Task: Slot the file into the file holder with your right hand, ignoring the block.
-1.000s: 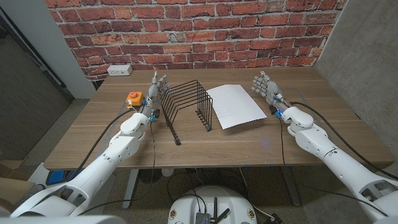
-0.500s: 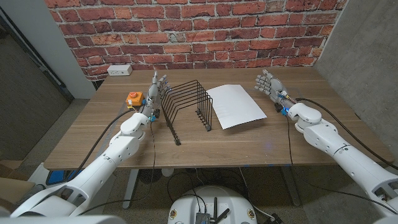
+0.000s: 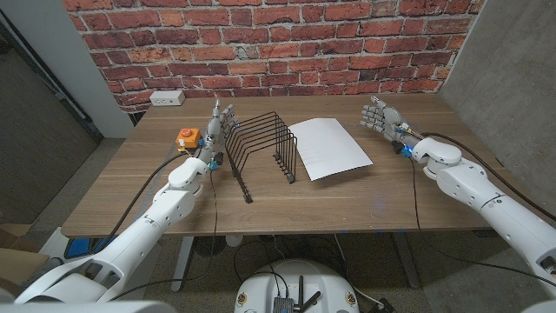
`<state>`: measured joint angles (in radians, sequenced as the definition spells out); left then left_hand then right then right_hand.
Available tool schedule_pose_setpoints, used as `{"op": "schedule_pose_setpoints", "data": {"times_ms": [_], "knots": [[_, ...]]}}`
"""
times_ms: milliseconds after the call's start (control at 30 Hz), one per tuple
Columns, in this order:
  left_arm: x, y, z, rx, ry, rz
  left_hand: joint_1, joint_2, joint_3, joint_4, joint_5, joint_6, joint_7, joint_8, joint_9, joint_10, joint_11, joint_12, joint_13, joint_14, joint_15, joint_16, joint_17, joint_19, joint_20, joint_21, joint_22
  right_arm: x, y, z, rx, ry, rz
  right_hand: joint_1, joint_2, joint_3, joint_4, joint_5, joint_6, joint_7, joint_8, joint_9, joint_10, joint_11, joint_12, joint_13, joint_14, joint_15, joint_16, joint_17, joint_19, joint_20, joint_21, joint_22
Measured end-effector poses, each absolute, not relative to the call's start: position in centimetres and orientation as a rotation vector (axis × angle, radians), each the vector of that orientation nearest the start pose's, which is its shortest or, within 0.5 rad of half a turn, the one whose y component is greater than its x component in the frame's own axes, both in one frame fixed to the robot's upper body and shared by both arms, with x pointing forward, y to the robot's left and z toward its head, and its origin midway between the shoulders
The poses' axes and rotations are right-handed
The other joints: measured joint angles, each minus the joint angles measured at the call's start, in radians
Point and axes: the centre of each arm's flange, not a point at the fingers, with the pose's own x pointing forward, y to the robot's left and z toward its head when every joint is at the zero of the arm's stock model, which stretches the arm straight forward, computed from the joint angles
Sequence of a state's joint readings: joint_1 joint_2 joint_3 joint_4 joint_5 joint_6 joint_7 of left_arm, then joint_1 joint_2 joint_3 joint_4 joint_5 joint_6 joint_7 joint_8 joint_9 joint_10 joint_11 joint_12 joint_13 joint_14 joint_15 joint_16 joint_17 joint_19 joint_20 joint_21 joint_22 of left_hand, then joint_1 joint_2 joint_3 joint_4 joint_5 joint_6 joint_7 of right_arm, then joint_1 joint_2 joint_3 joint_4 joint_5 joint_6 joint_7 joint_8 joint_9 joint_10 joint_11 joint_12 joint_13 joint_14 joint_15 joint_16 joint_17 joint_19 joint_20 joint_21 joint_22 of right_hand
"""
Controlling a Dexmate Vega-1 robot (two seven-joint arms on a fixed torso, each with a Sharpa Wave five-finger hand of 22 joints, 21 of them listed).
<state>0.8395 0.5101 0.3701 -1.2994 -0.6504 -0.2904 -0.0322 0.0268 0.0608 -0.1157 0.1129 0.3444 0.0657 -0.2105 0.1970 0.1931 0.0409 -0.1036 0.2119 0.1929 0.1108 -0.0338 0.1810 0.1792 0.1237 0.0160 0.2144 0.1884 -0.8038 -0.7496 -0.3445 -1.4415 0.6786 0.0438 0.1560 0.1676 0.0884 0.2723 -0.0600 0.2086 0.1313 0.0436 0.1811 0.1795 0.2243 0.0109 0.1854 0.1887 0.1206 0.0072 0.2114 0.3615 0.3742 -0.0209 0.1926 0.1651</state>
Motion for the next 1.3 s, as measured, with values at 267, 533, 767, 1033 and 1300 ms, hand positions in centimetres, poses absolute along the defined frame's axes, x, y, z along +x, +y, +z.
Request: {"op": "schedule_pose_setpoints", "data": {"times_ms": [267,533,767,1033,1300], "knots": [[65.3,29.0,-2.7,-0.041,-0.594,-0.208,0.0,0.0,0.0,0.0,0.0,0.0,0.0,0.0,0.0,0.0,0.0,0.0,0.0,0.0,0.0,0.0,0.0,0.0,0.0,0.0,0.0,62.9,-35.3,4.1,-0.226,-0.455,0.292,0.014,-0.004,0.002,-0.013,0.0,-0.01,0.01,0.0,0.0,0.0,0.0,0.0,0.0,0.016,0.005,0.008,-0.005,0.017,-0.001,0.005,0.0],[65.3,29.0,-2.7,-0.042,-0.594,-0.207,0.0,0.0,0.0,0.0,0.0,0.0,0.0,0.0,0.0,0.0,0.0,0.0,0.0,0.0,0.0,0.0,0.0,0.0,0.0,0.0,0.0,63.0,-36.2,4.2,-0.245,-0.321,0.332,0.02,-0.009,0.006,-0.025,0.0,-0.021,0.021,0.0,0.0,0.0,0.0,0.0,0.0,0.021,0.011,0.008,-0.009,0.026,0.005,0.005,0.0],[65.3,29.0,-2.7,-0.041,-0.595,-0.207,0.0,0.0,0.0,0.0,0.0,0.0,0.0,0.0,0.0,0.0,0.0,0.0,0.0,0.0,0.0,0.0,0.0,0.0,0.0,0.0,0.0,62.9,-36.9,4.8,-0.27,-0.256,0.361,0.028,-0.017,0.002,-0.037,-0.006,-0.032,0.032,0.0,0.0,-0.009,0.009,0.0,0.0,0.034,0.023,0.008,-0.009,0.036,0.014,0.005,0.0],[65.3,29.1,-2.7,-0.042,-0.595,-0.207,0.0,0.0,0.0,0.0,0.0,0.0,0.0,0.0,0.0,0.0,0.0,0.0,0.0,0.0,0.0,0.0,0.0,0.0,0.0,0.0,0.0,63.1,-37.9,5.6,-0.292,-0.213,0.369,0.054,-0.044,0.003,-0.066,-0.006,-0.026,0.056,0.004,0.0,0.004,0.04,0.008,0.005,0.058,0.048,0.016,-0.018,0.065,0.033,0.005,0.0],[65.3,29.1,-2.7,-0.041,-0.595,-0.206,0.0,0.0,0.0,0.0,0.0,0.0,0.0,0.0,0.0,0.0,0.0,0.0,0.0,0.0,0.0,0.0,0.0,0.0,0.0,0.0,0.0,63.5,-38.6,6.0,-0.297,-0.179,0.379,0.103,-0.066,0.008,-0.098,-0.006,-0.008,0.084,0.016,0.0,0.04,0.086,0.022,0.007,0.117,0.081,0.033,-0.028,0.146,0.056,0.02,0.0]]}}
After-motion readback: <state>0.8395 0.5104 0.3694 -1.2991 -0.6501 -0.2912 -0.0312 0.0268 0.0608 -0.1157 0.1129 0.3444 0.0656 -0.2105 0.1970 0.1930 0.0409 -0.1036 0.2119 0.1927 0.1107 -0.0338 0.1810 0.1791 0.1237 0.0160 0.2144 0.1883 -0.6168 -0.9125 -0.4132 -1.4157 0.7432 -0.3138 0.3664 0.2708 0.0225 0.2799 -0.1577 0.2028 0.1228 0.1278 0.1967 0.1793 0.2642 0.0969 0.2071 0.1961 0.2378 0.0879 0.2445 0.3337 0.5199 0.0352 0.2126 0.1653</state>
